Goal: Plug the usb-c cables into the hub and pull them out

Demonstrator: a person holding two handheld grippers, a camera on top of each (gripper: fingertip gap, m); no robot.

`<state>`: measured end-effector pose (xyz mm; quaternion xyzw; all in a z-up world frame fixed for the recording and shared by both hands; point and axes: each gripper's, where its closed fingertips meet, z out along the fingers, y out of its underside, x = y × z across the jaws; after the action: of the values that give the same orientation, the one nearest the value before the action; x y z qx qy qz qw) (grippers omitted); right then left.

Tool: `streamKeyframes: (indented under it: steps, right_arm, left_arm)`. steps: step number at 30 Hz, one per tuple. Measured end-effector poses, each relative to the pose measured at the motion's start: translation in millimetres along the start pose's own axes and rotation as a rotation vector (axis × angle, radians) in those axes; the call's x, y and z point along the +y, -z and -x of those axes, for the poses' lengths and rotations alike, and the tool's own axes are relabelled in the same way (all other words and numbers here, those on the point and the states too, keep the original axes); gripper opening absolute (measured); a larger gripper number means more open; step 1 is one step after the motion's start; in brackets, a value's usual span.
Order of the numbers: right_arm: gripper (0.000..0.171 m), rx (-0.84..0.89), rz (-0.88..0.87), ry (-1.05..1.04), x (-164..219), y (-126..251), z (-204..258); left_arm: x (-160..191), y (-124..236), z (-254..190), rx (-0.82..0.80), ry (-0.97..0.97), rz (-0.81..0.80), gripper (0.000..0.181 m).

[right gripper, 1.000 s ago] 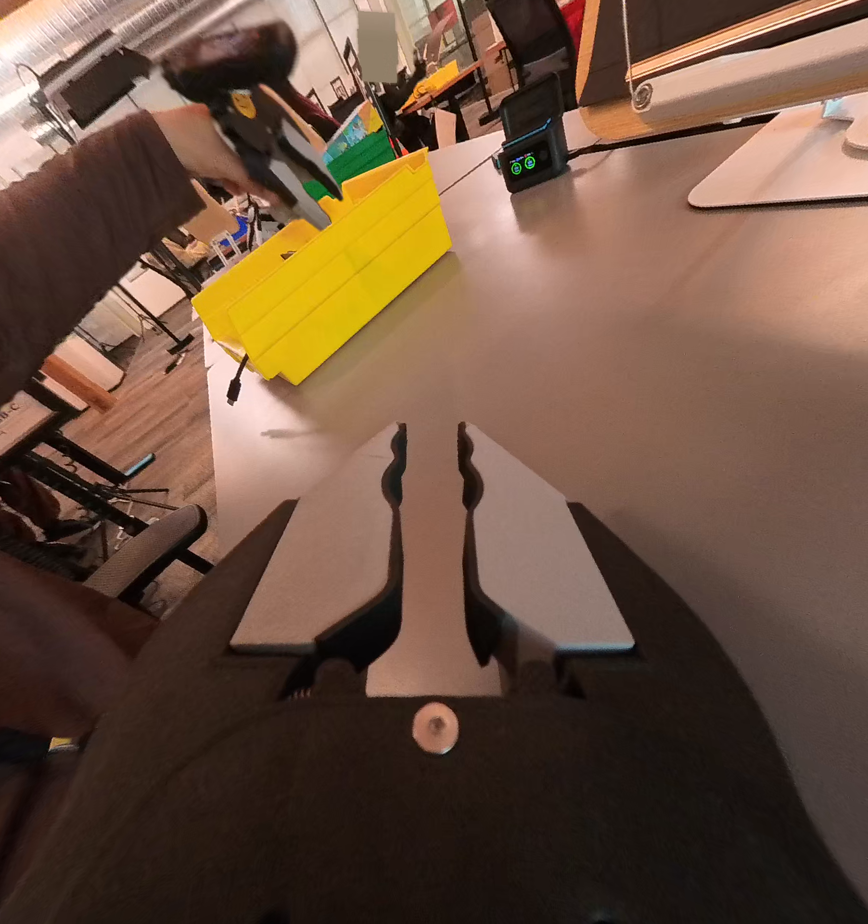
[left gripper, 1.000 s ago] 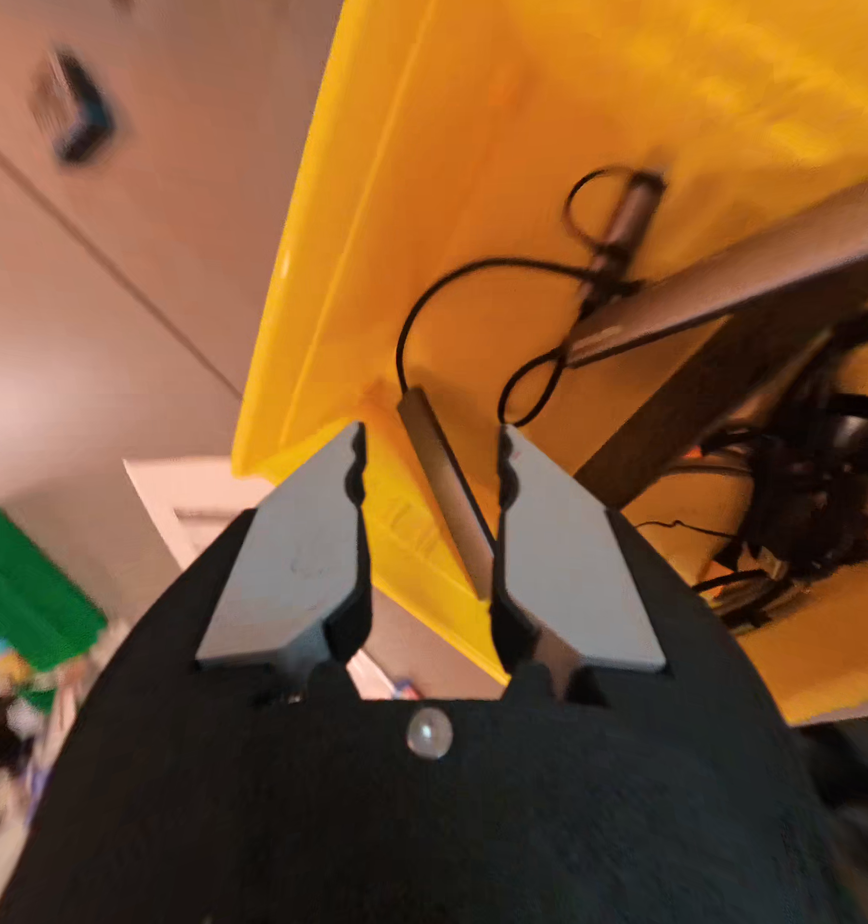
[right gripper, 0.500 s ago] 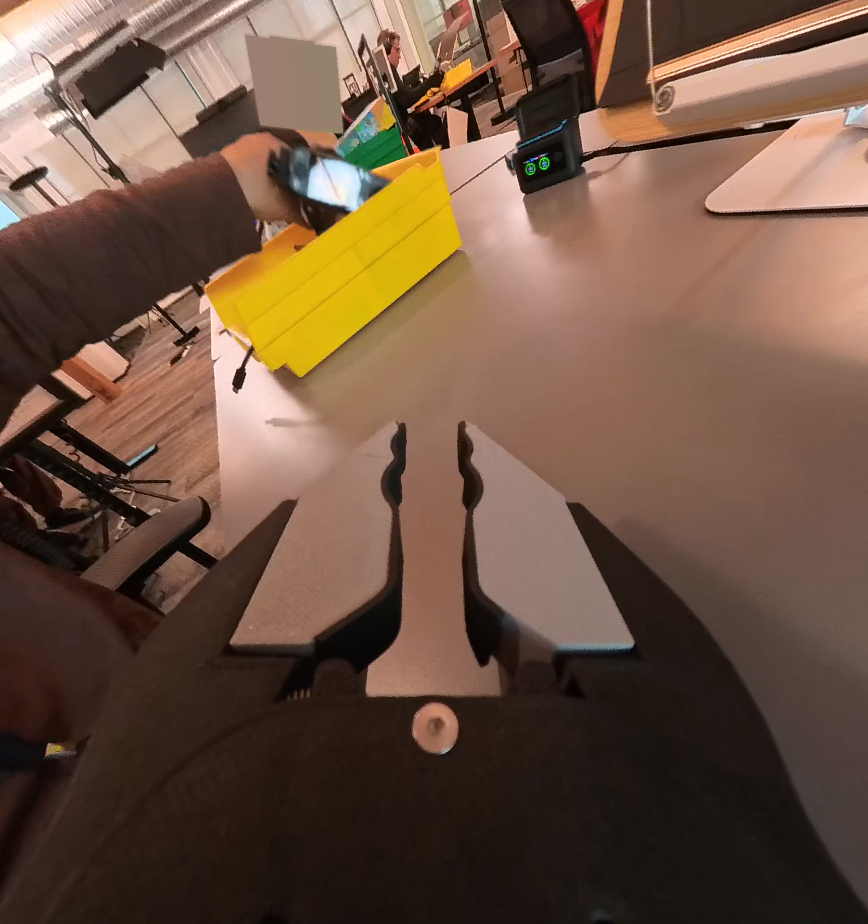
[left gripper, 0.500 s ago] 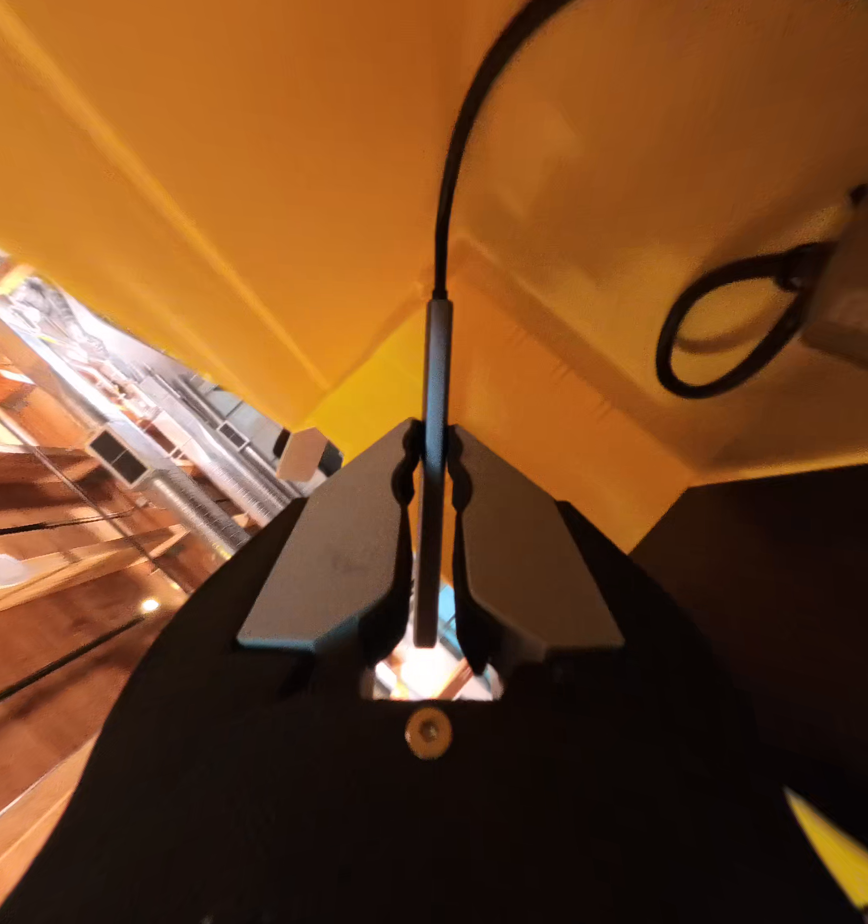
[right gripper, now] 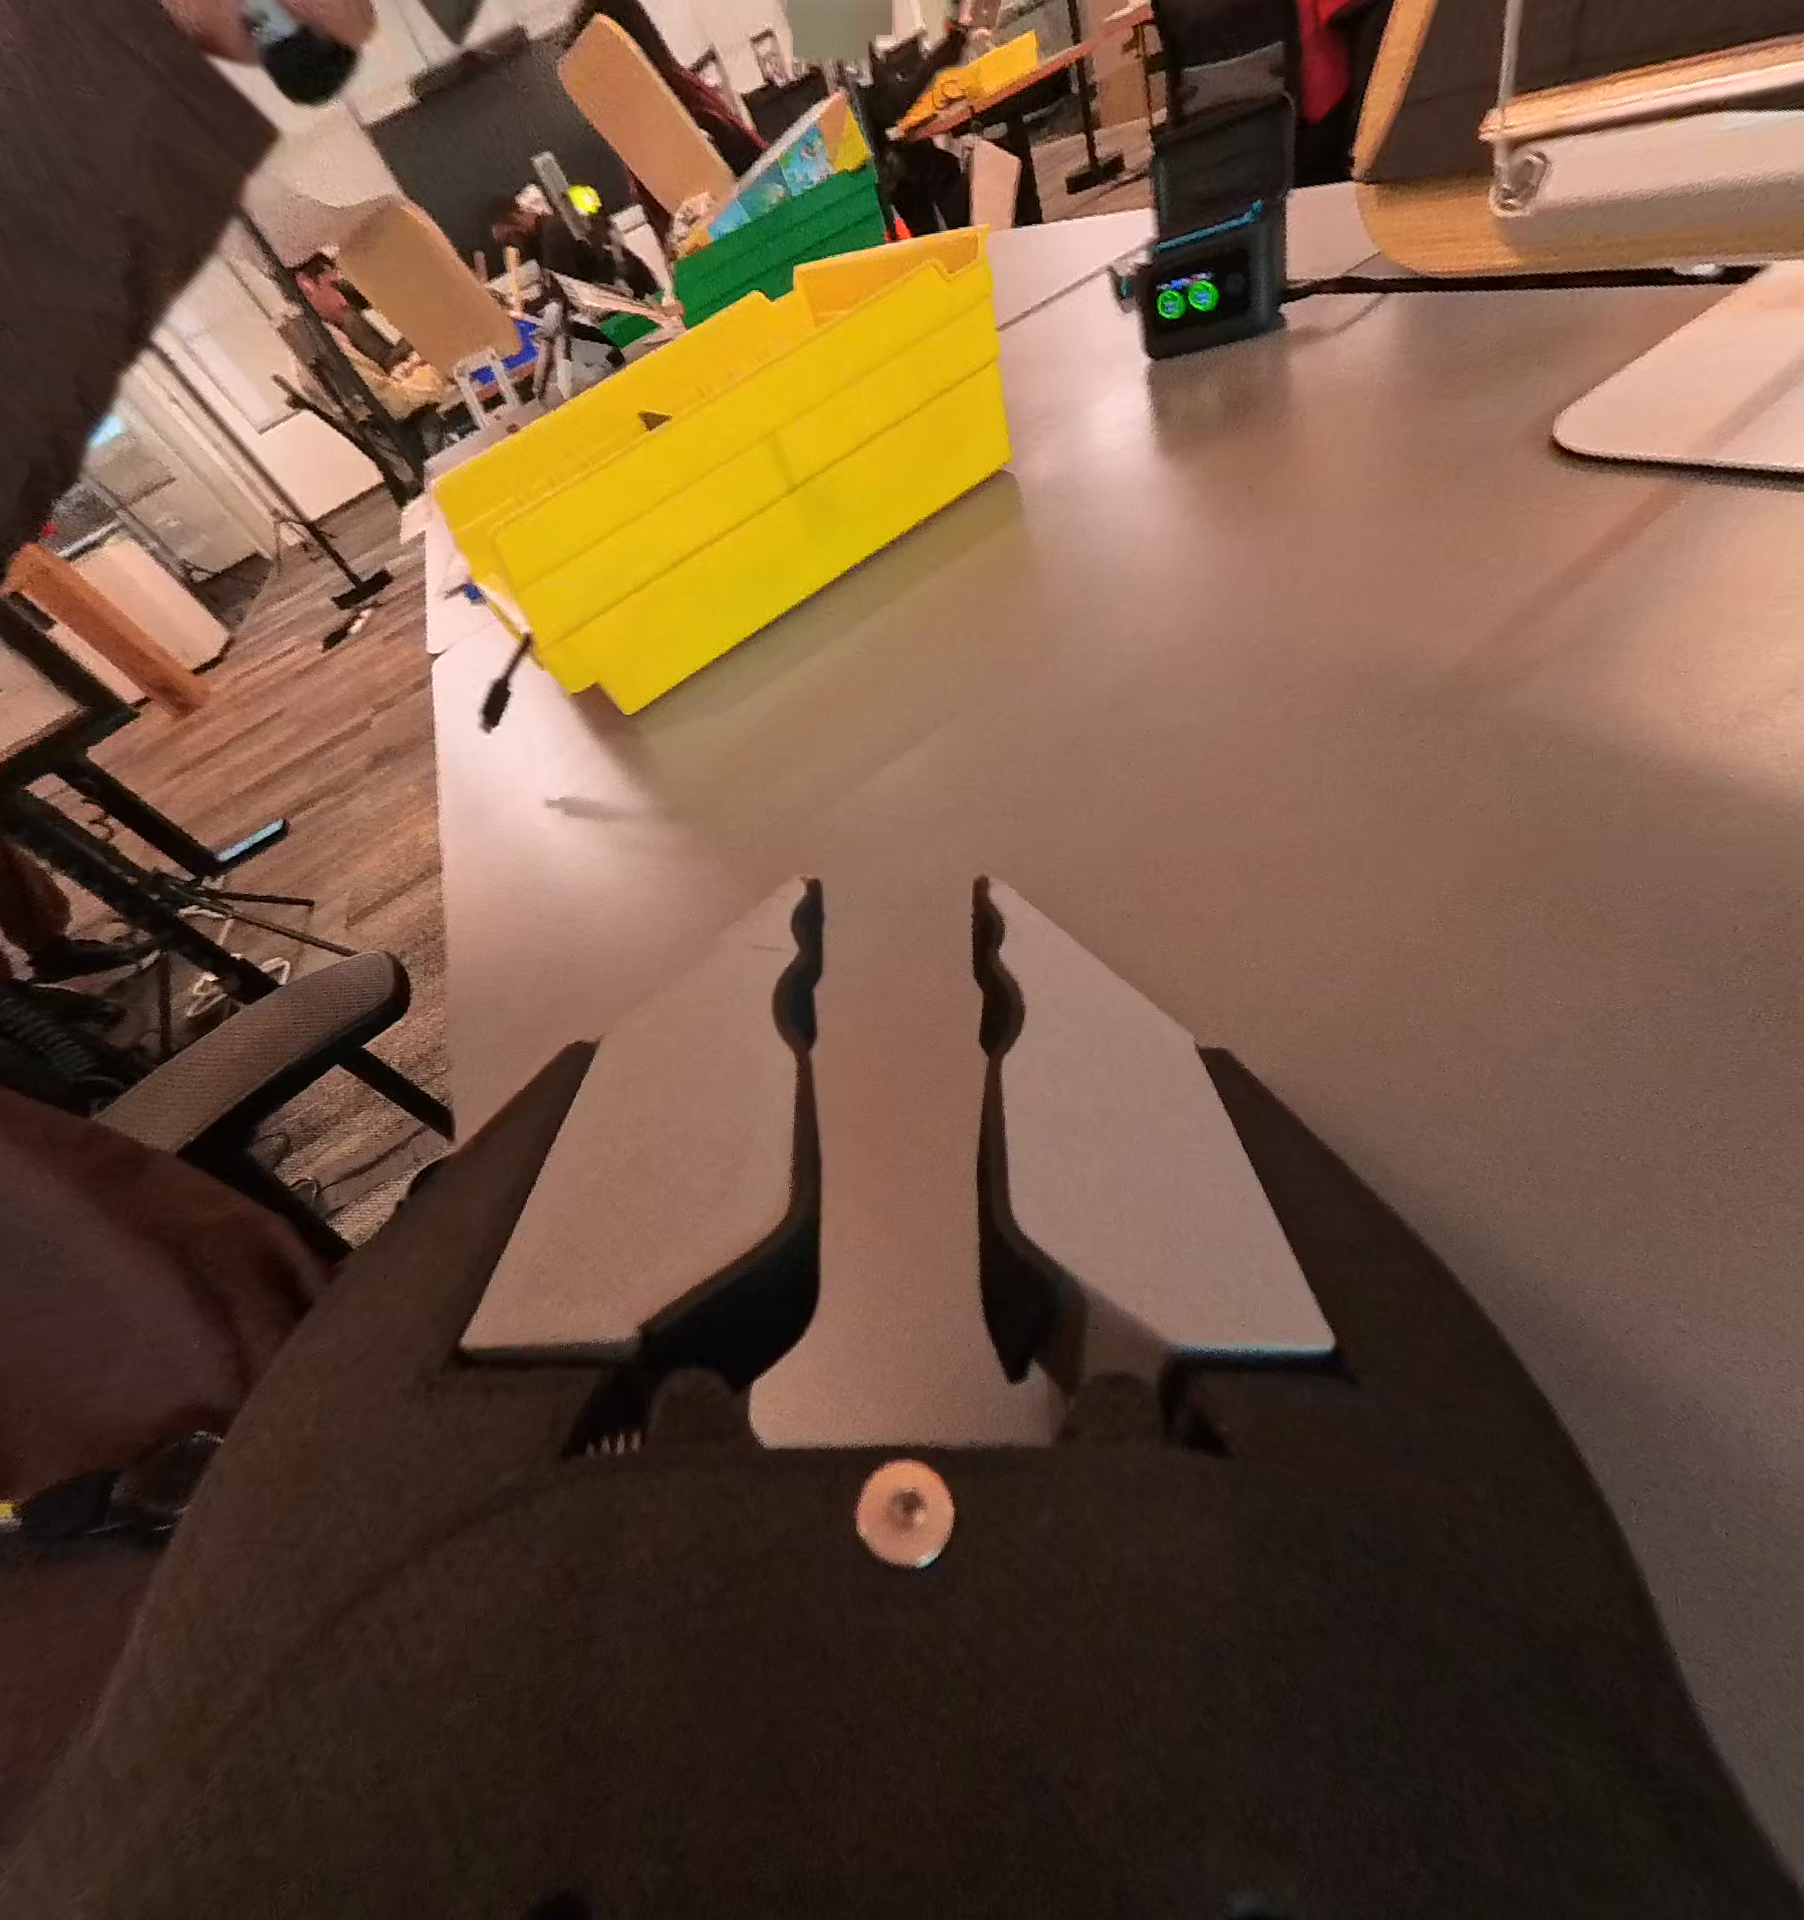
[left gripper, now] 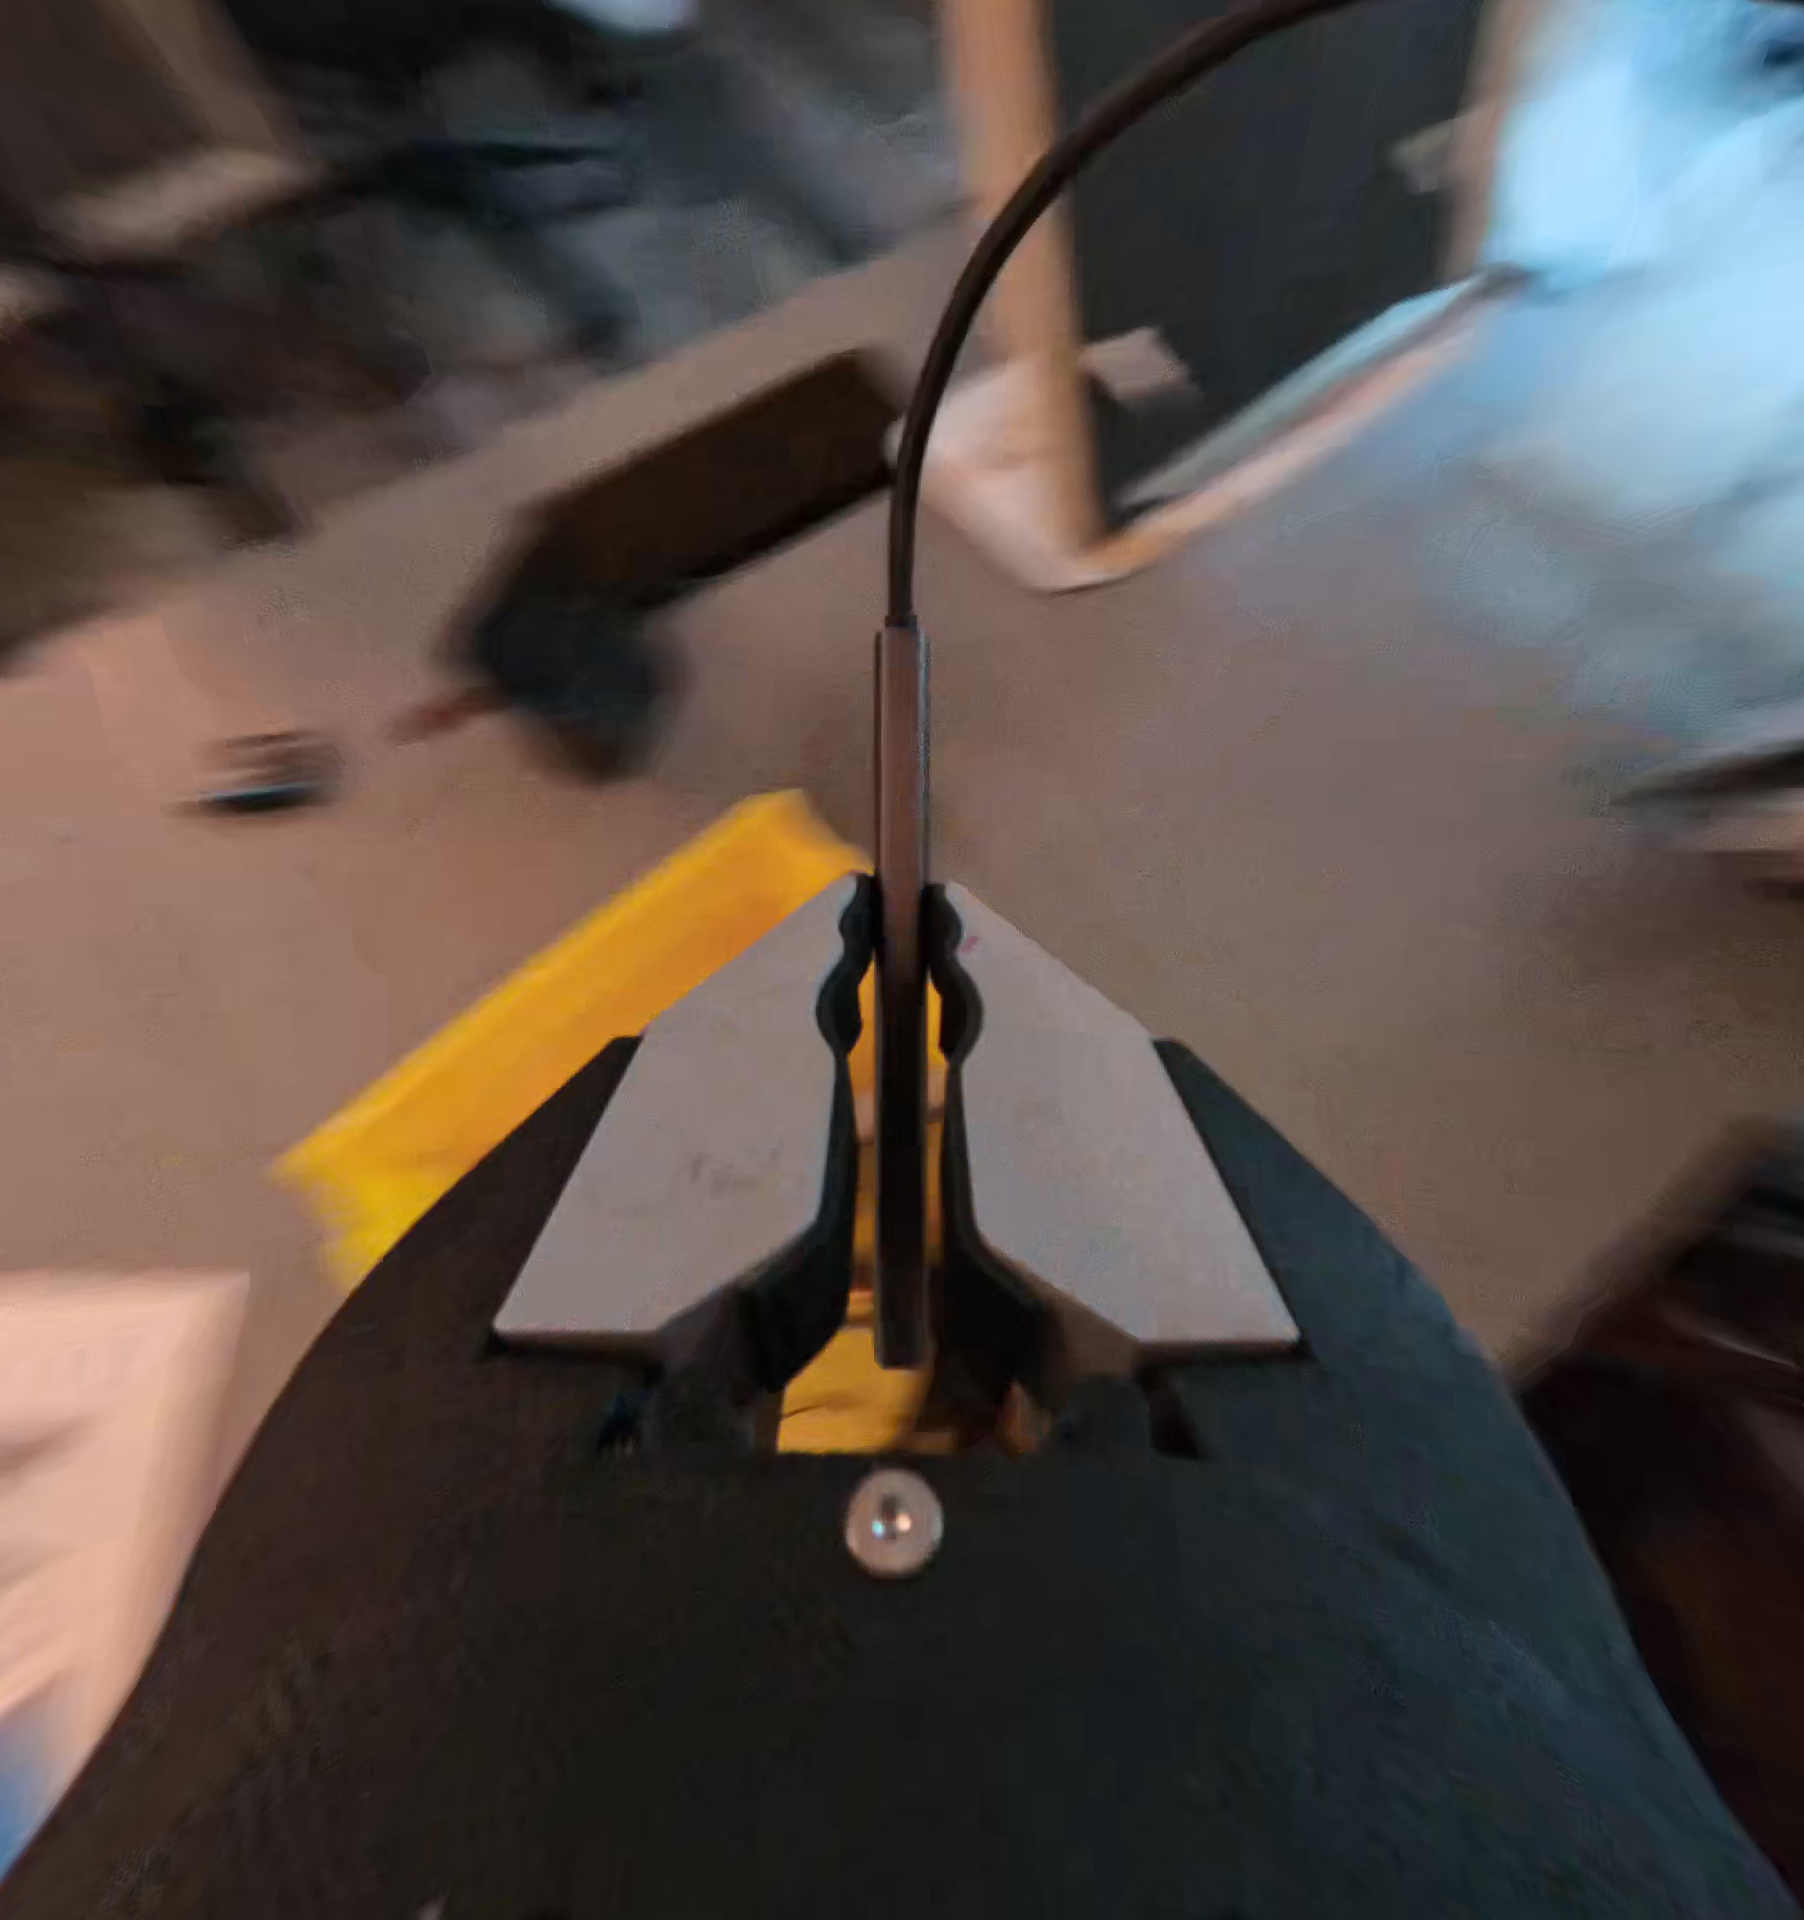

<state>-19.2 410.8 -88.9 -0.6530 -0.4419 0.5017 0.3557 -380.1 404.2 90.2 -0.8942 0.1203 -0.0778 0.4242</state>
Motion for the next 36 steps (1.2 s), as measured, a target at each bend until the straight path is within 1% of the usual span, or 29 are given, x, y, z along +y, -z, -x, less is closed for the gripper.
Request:
streamKeyframes:
  steps: [1, 2, 3, 5, 7, 9, 10, 12, 13, 14, 16, 17, 20, 21, 22, 23, 24, 26, 27, 28, 31, 34, 36]
  right_arm:
    - [0.029, -0.027, -0.009, 0.013, -1, 0, 5]
    - [0.032, -0.055, -0.018, 0.032, -3, 0, 11]
    - [0.033, -0.079, -0.025, 0.055, -4, -1, 17]
    - [0.035, -0.108, -0.021, 0.106, -4, -4, 28]
    - [0.047, -0.160, 0.033, 0.120, 0, -10, 45]
    - [0.054, -0.253, 0.112, 0.147, 0, -13, 77]
    - [0.056, -0.269, 0.128, 0.195, -6, -14, 92]
    - [0.057, -0.210, 0.105, 0.295, -27, -15, 110]
    - [0.057, -0.174, 0.077, 0.312, -41, -15, 116]
    - [0.059, -0.159, 0.045, 0.303, -56, -15, 122]
    - [0.062, -0.222, -0.012, 0.239, -78, -14, 137]
    - [0.060, -0.258, -0.029, 0.206, -84, -14, 142]
    - [0.037, -0.265, -0.014, 0.126, -82, -25, 136]
    - [0.019, -0.285, -0.023, 0.095, -81, -26, 135]
    - [0.000, -0.322, -0.036, 0.064, -79, -26, 135]
    - [0.000, -0.342, -0.043, 0.032, -76, -25, 132]
    - [0.000, -0.305, -0.047, 0.002, -73, -26, 119]
    - [0.000, -0.134, -0.045, -0.028, -61, -28, 76]
    - [0.000, -0.051, -0.026, -0.044, -52, -28, 52]
    - [0.000, 0.002, -0.010, -0.076, -43, -27, 32]
    - [0.000, 0.089, 0.041, -0.184, -16, -25, -15]
    - [0.000, 0.279, 0.152, -0.136, 10, -21, -59]
    - [0.000, 0.343, 0.240, -0.106, 21, -18, -71]
  left_arm:
    - [-3, 2, -37, 0.205, 0.042, -0.026, 0.007]
    - [-2, 4, -70, 0.369, 0.059, -0.036, 0.007]
    - [1, 5, -96, 0.488, 0.063, -0.034, 0.007]
    - [9, 3, -138, 0.652, 0.079, -0.008, 0.007]
    - [20, 0, -177, 0.801, 0.116, 0.055, 0.007]
    - [32, -3, -212, 0.933, 0.171, 0.139, 0.007]
    - [39, -6, -228, 0.978, 0.182, 0.190, 0.007]
    - [57, -16, -255, 1.006, 0.146, 0.277, 0.007]
    - [64, -21, -267, 1.011, 0.119, 0.305, 0.007]
    - [69, -24, -279, 1.032, 0.103, 0.323, 0.006]
    - [75, -28, -301, 1.087, 0.088, 0.343, 0.006]
    - [79, -30, -310, 1.106, 0.073, 0.354, 0.007]
    - [92, -34, -331, 1.160, 0.034, 0.387, 0.010]
    - [97, -38, -335, 1.159, 0.024, 0.402, 0.011]
    - [104, -46, -335, 1.124, 0.007, 0.420, 0.012]
    - [111, -60, -331, 1.044, -0.008, 0.431, 0.013]
    - [115, -74, -323, 0.953, -0.017, 0.428, 0.022]
    - [122, -100, -294, 0.729, -0.053, 0.421, 0.037]
    - [123, -109, -276, 0.616, -0.092, 0.390, 0.039]
    - [124, -112, -265, 0.545, -0.124, 0.358, 0.037]
    - [129, -107, -256, 0.513, -0.125, 0.301, 0.037]
    - [143, -104, -249, 0.471, -0.148, 0.292, 0.037]
    - [153, -101, -240, 0.419, -0.170, 0.291, 0.038]
